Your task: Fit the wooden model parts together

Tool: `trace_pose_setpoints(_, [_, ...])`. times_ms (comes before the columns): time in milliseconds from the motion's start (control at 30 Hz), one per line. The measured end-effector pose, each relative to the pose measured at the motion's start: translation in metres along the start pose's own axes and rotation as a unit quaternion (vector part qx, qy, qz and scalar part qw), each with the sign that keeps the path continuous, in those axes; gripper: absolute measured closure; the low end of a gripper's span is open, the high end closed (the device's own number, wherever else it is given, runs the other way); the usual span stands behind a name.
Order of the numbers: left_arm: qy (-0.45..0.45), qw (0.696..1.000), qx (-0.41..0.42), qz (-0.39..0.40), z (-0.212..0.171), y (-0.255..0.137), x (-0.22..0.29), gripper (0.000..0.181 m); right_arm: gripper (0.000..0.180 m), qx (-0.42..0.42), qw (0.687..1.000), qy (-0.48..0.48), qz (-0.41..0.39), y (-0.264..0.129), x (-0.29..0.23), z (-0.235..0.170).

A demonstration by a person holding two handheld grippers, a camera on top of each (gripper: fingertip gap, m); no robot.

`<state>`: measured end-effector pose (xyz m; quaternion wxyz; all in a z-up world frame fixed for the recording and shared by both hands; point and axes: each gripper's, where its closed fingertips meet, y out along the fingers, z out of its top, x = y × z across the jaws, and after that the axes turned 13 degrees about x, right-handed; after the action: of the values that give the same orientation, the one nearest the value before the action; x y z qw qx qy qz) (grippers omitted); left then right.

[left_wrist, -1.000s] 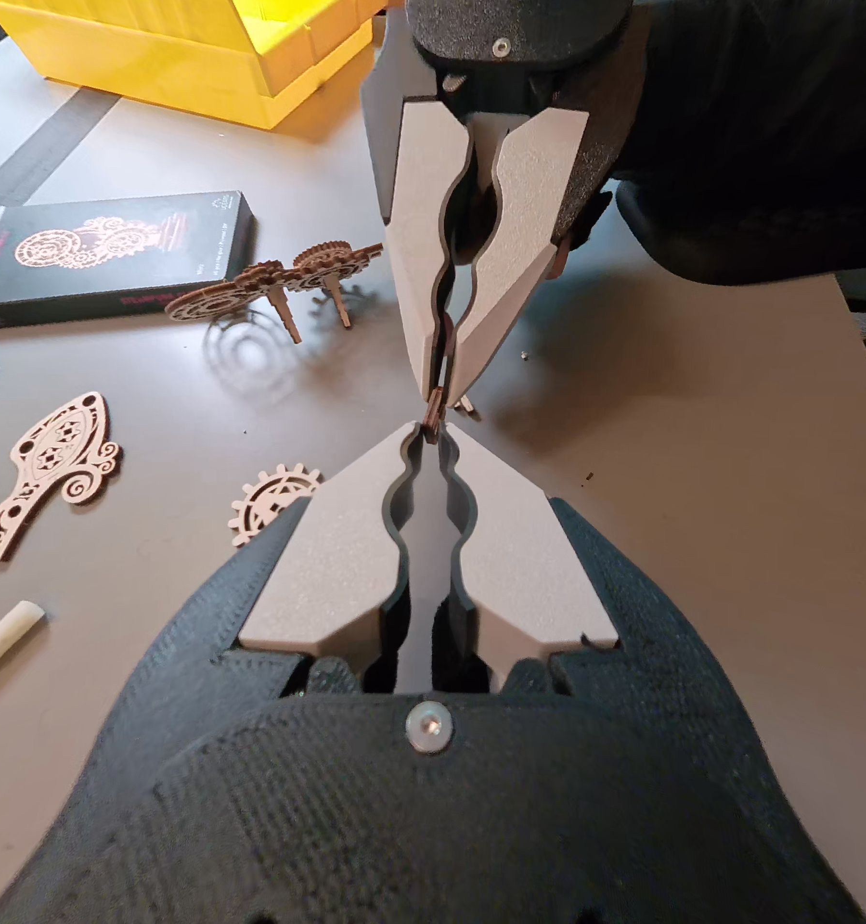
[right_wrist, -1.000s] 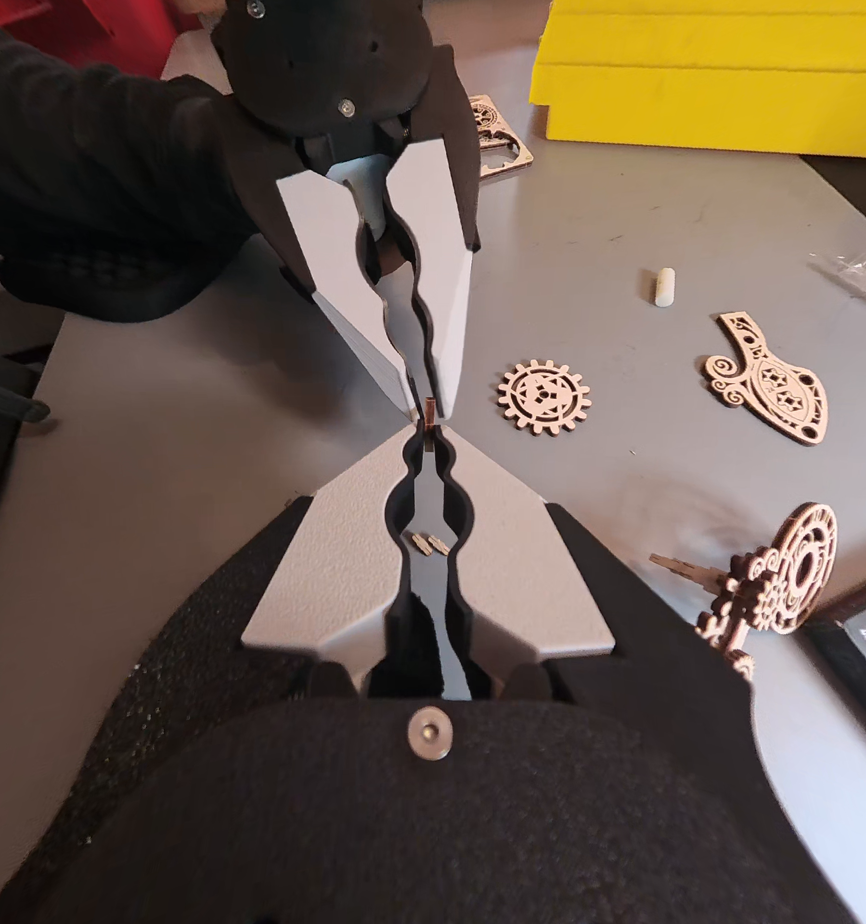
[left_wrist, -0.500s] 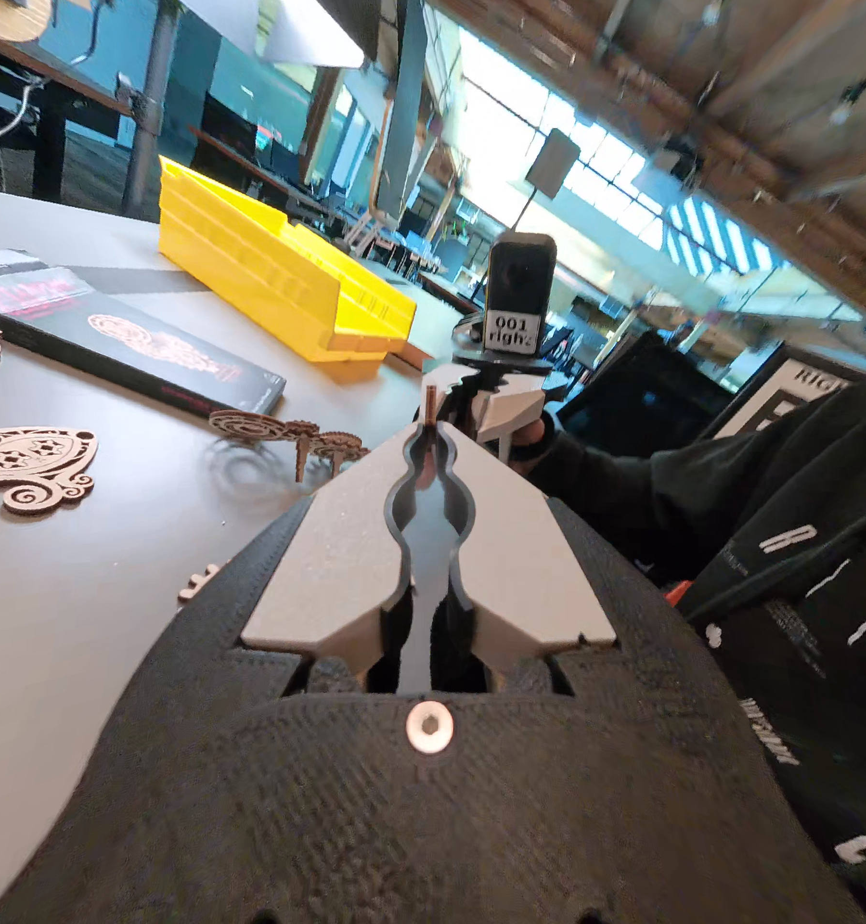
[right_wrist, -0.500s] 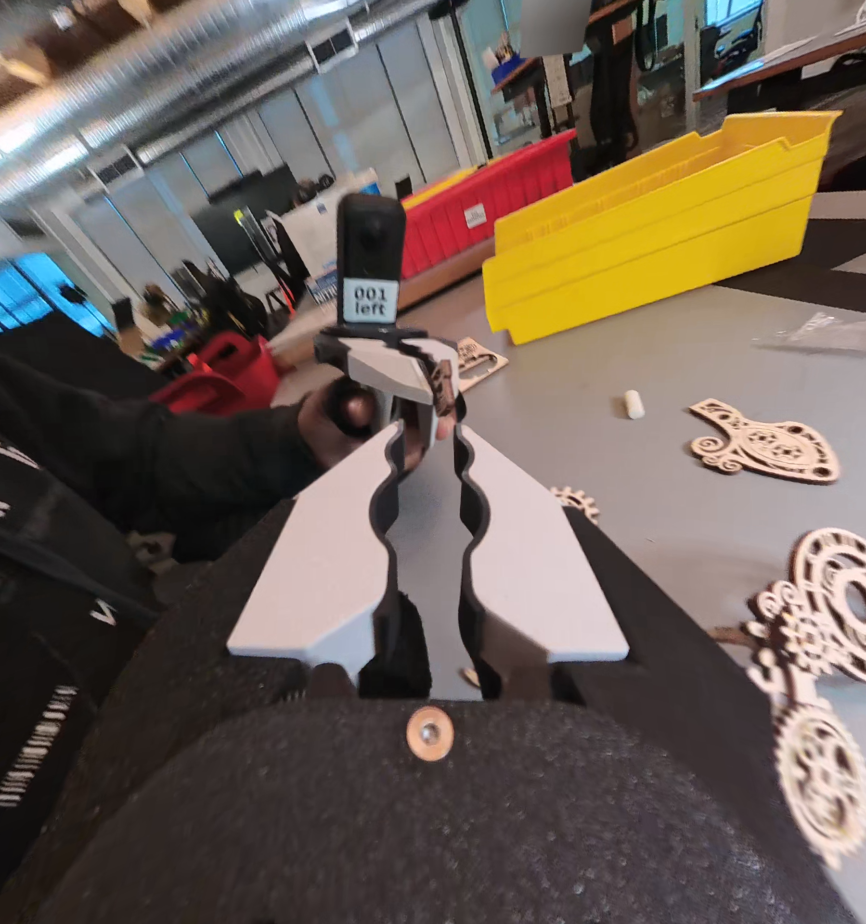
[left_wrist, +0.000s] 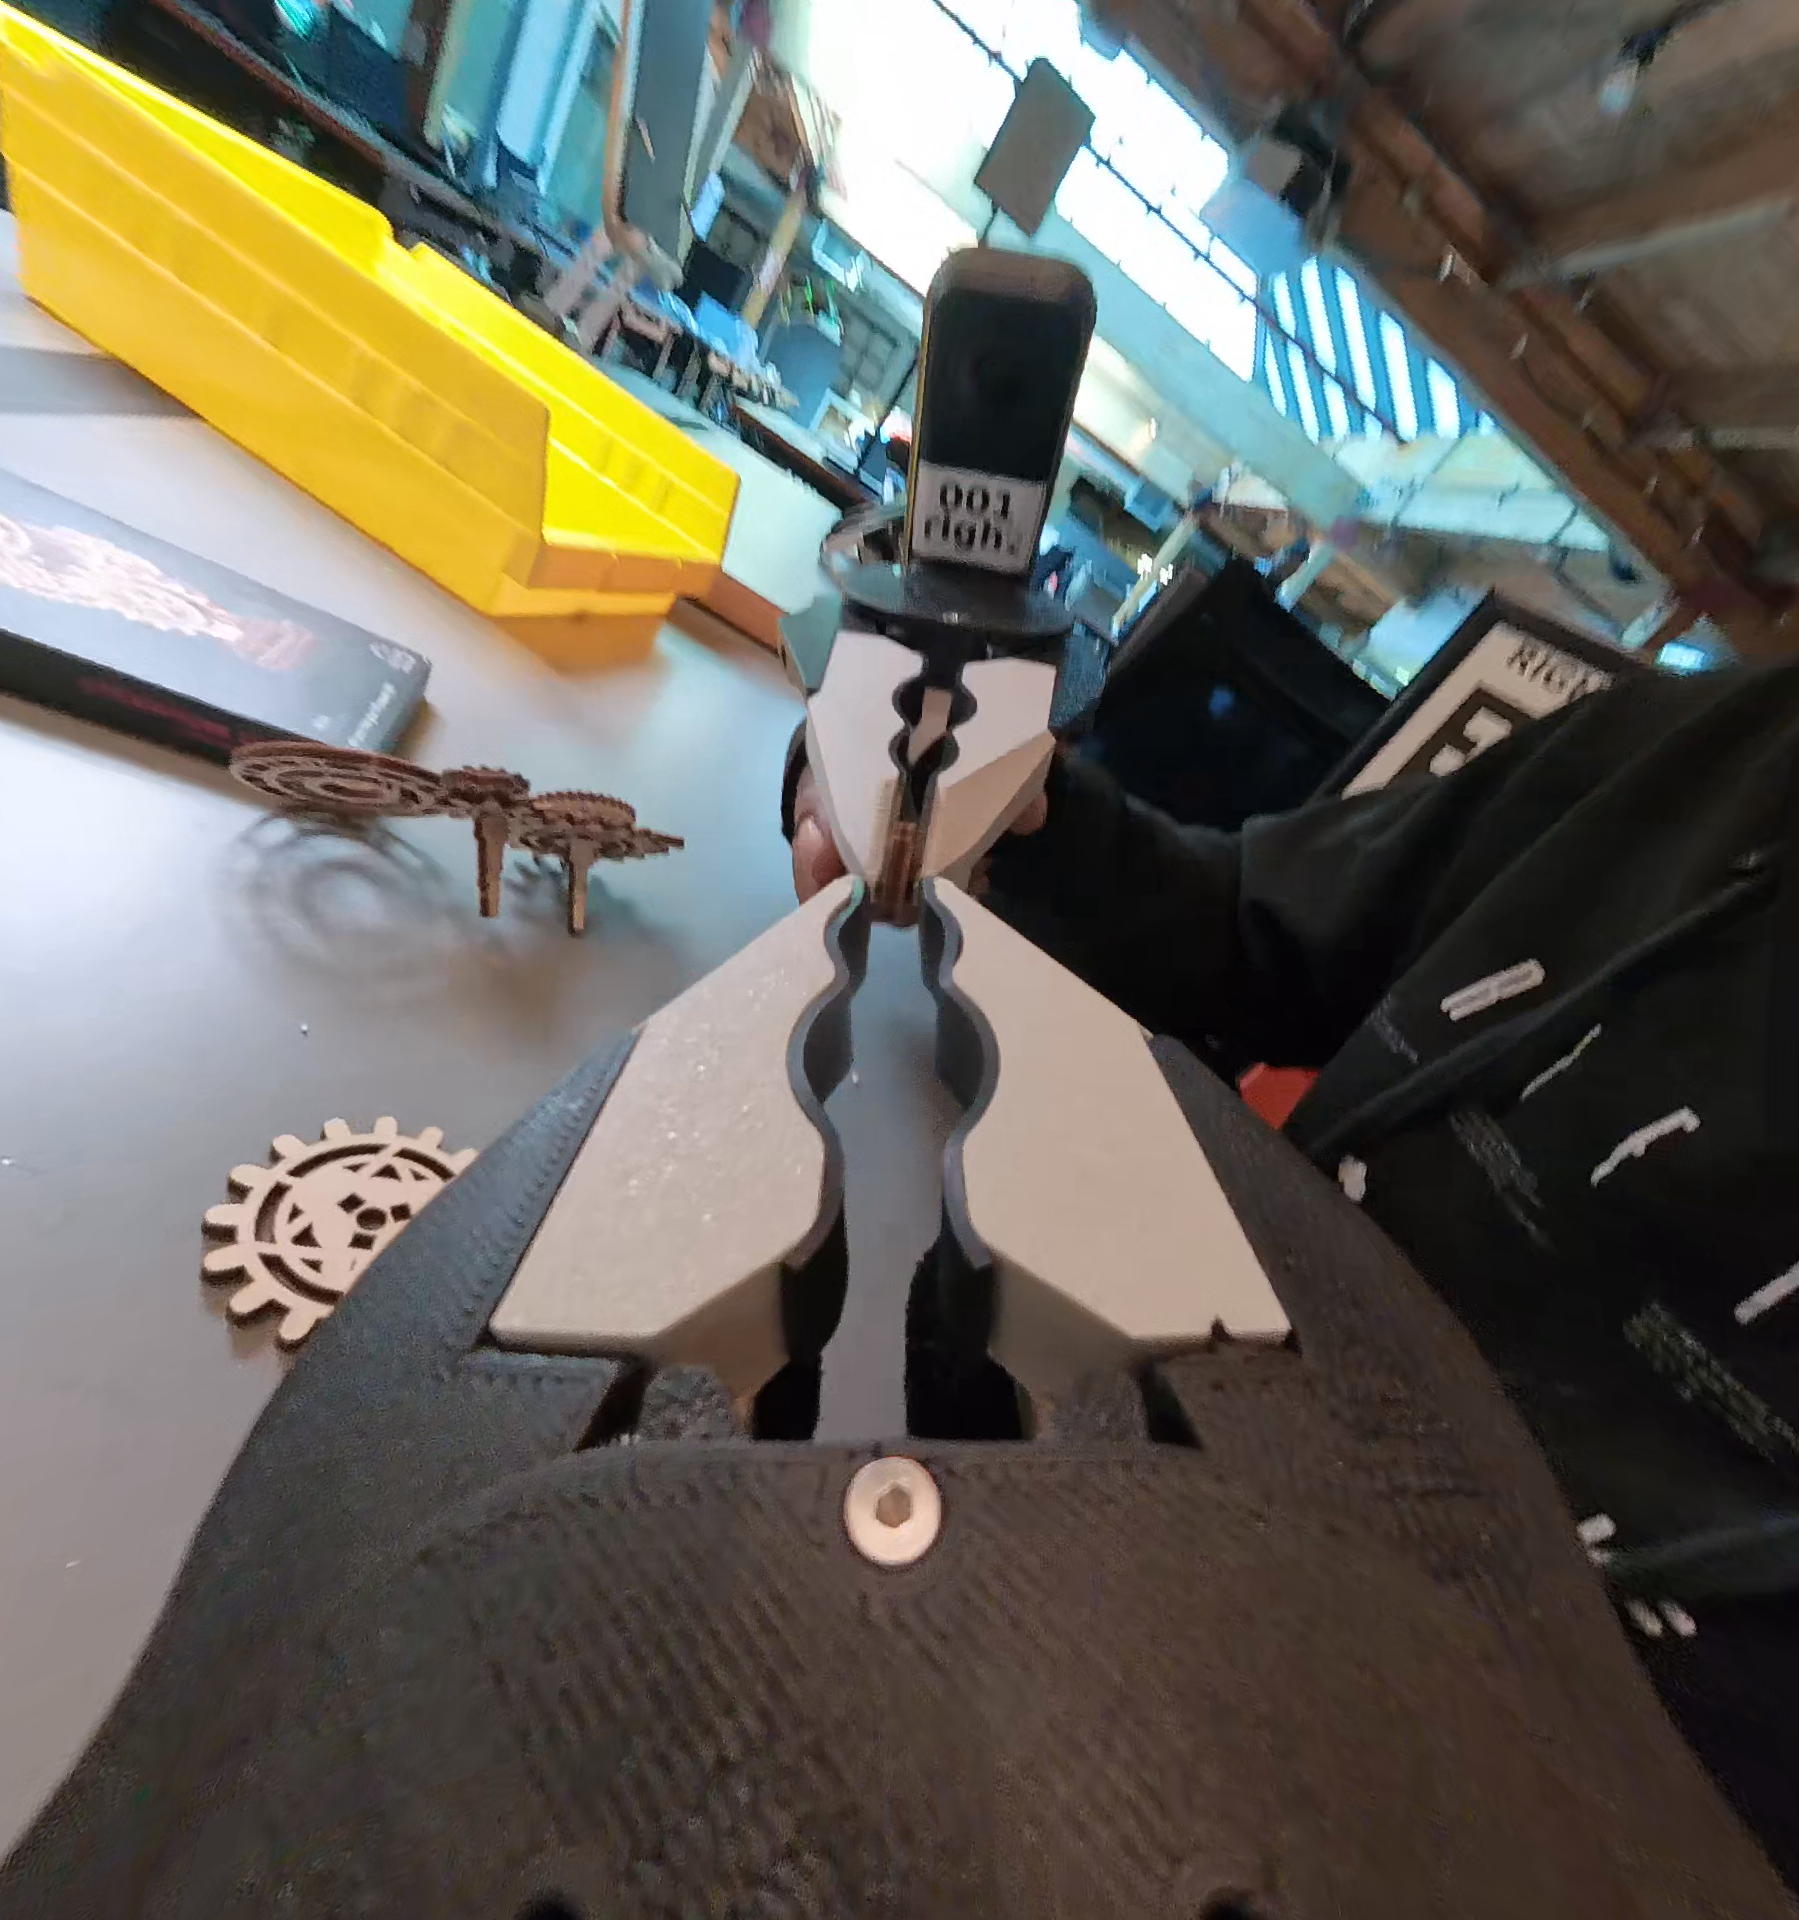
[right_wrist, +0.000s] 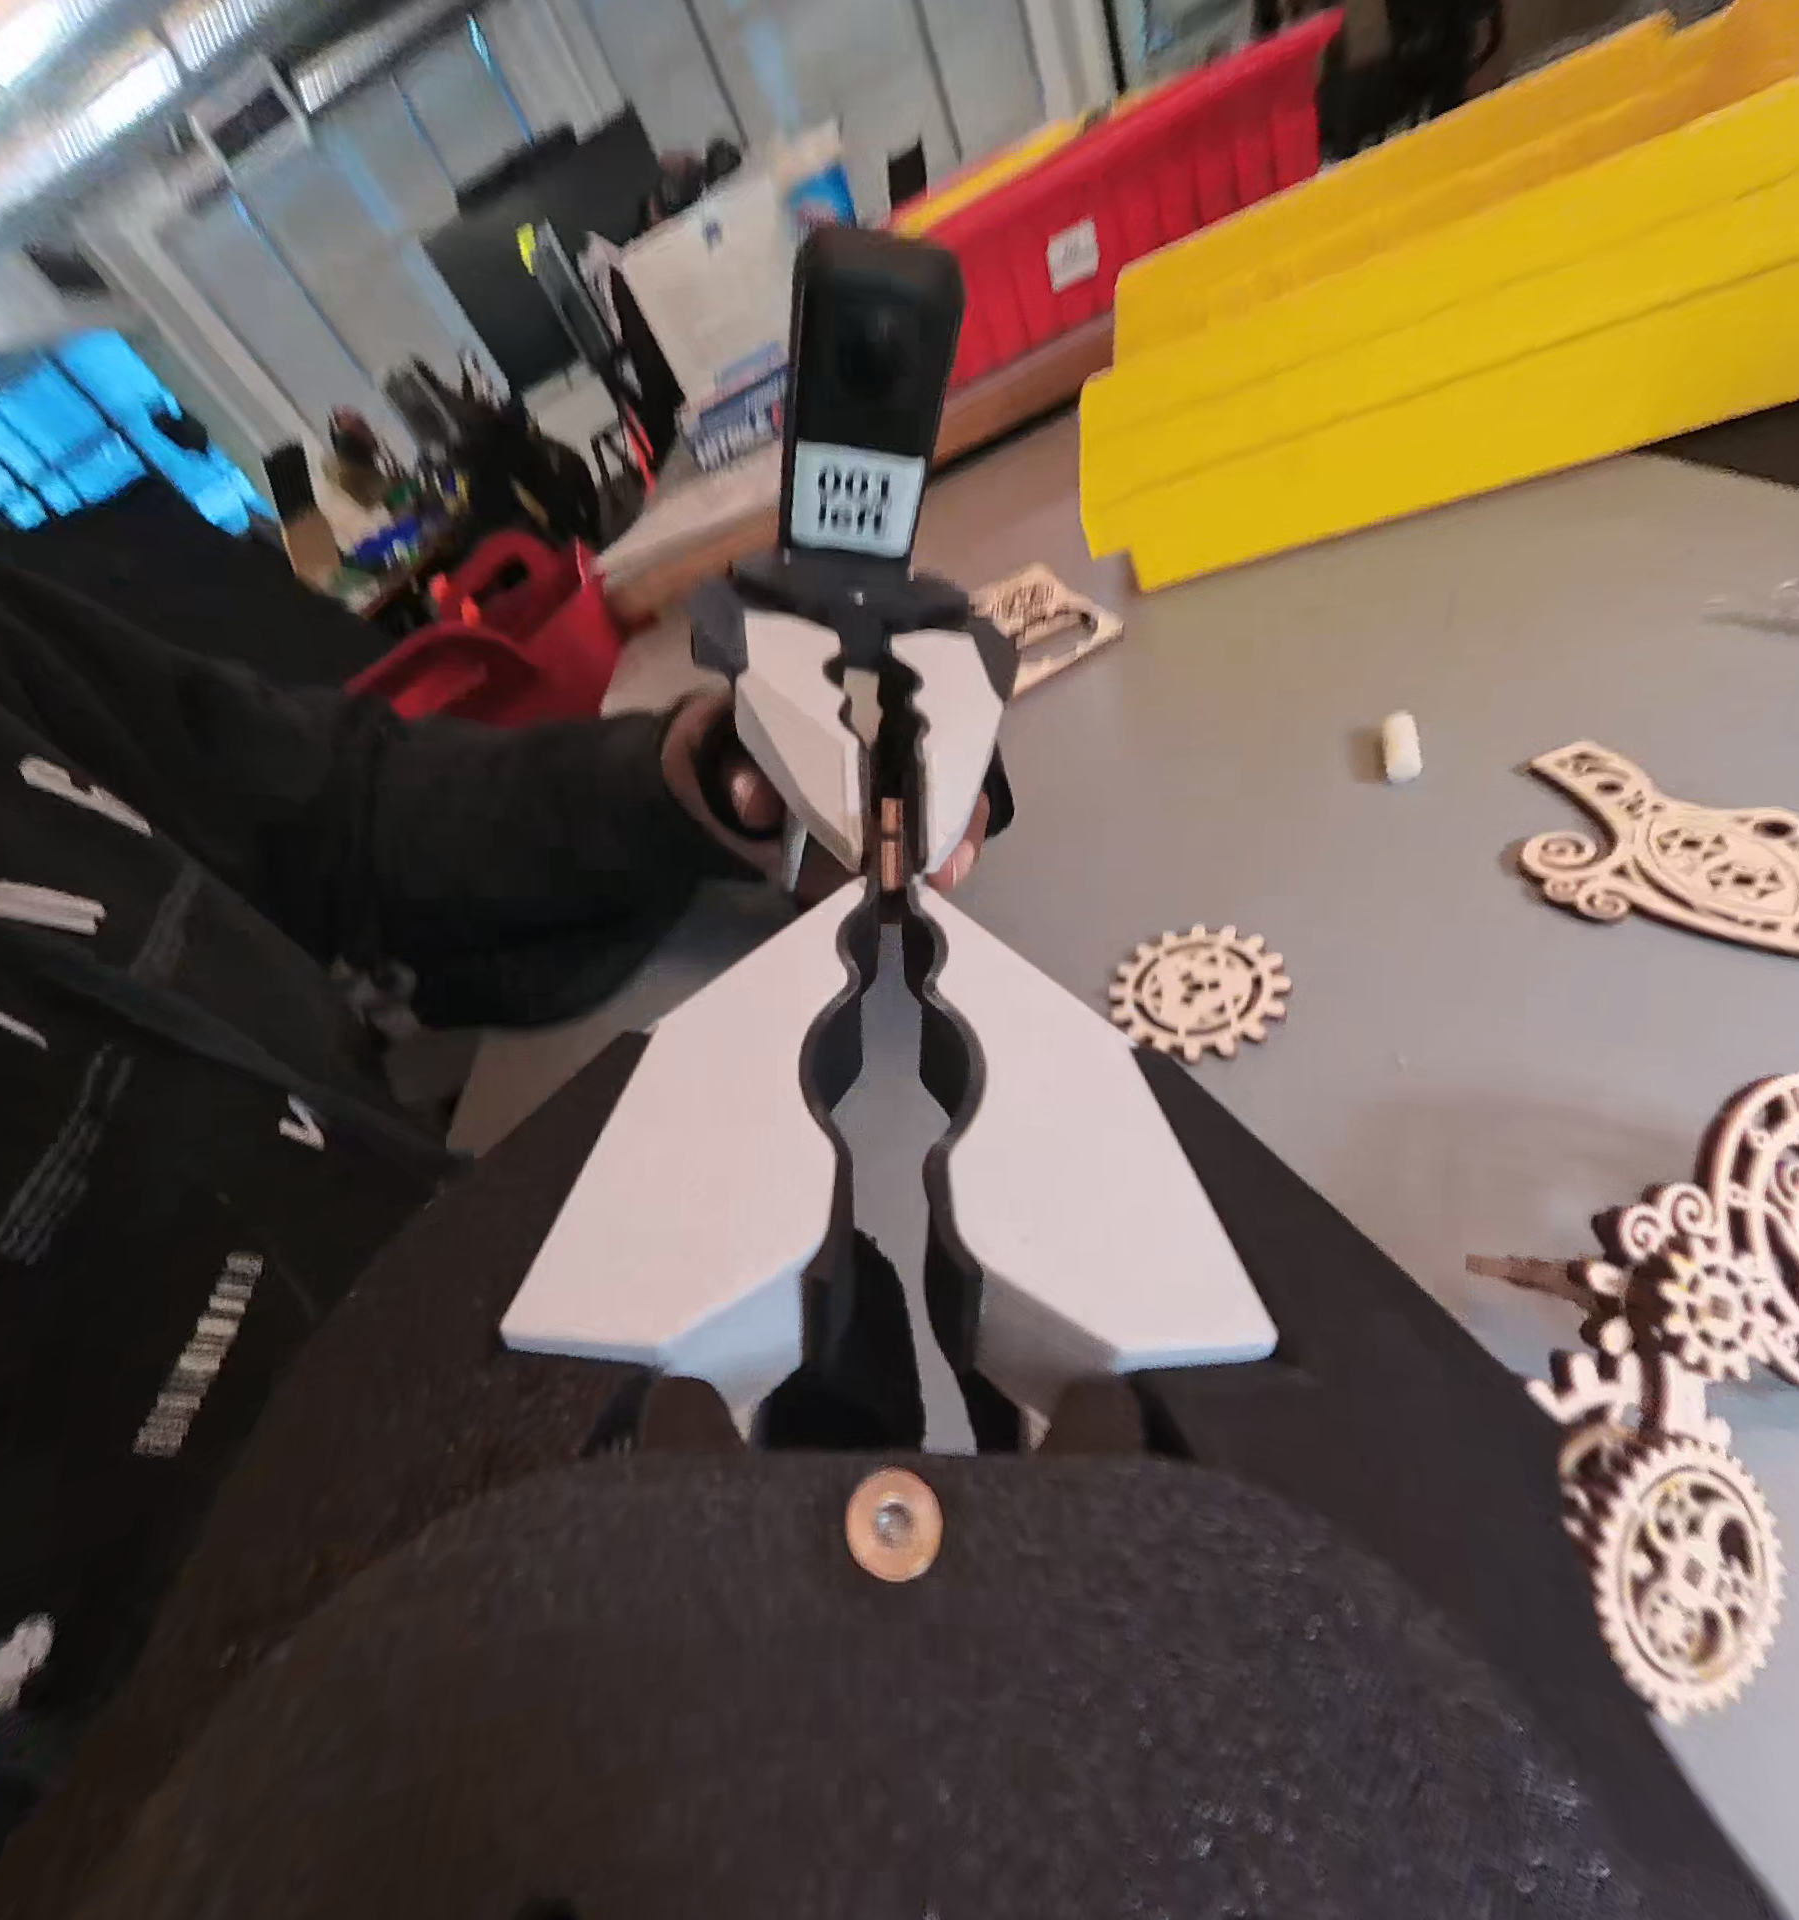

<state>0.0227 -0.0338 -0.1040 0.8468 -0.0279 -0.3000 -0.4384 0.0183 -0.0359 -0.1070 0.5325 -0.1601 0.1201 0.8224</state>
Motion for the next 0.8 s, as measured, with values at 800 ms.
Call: trace_pose_setpoints(800, [0.017,0.997,0.068,0.035,0.013,0.005,-0.004,0.180,0.179,0.105,0.991,0.069,-0.037,0.004,0.010,0.020])
